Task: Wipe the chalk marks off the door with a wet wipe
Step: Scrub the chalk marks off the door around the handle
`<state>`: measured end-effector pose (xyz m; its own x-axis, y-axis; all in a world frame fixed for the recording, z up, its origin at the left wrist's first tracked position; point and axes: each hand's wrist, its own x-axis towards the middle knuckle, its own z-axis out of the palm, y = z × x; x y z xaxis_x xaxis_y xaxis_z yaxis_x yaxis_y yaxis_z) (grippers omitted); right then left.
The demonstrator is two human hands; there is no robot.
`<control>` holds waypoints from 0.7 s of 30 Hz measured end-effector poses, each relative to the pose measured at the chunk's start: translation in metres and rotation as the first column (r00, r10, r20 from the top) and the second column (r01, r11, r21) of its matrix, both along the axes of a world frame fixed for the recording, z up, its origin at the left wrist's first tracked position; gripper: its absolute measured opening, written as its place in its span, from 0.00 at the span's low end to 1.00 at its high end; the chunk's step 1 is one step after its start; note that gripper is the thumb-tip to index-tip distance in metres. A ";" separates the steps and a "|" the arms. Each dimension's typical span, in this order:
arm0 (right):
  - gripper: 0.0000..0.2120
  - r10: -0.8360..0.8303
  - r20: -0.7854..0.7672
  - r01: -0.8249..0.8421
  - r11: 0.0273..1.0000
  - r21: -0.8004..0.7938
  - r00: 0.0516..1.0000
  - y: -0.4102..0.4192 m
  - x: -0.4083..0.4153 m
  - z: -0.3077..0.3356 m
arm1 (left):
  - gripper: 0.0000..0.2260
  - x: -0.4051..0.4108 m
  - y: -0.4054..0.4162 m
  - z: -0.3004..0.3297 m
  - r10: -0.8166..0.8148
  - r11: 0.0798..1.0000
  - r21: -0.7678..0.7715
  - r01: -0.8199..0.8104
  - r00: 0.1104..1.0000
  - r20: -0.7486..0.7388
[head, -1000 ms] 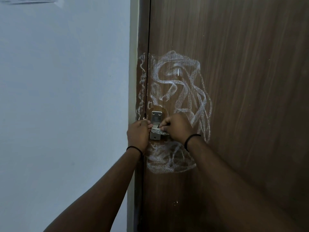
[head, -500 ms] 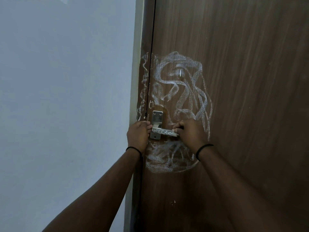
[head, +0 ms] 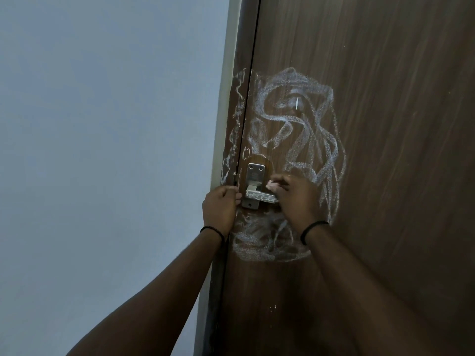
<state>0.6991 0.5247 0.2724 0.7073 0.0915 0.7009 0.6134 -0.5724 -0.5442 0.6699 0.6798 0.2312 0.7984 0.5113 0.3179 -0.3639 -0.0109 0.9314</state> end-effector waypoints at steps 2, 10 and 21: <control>0.08 -0.063 0.004 0.063 0.998 -0.007 0.998 -0.013 -0.001 -0.004 | 0.10 0.002 -0.003 -0.001 -0.003 1.000 0.026 0.002 1.000 0.011; 0.05 -0.115 0.223 0.098 0.992 0.085 0.968 -0.031 -0.013 -0.033 | 0.16 0.001 -0.017 -0.004 -0.044 0.999 0.013 0.043 0.995 0.092; 0.03 -0.171 0.368 0.166 0.985 0.047 0.914 -0.036 -0.010 -0.052 | 0.23 0.002 -0.018 -0.002 -0.105 0.994 -0.010 0.107 0.988 0.116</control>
<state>0.6888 0.4888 0.2208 0.4018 -0.0182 0.9156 0.6673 -0.6788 -0.3063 0.6719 0.6618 0.2293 0.8067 0.4318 0.4034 -0.4672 0.0480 0.8828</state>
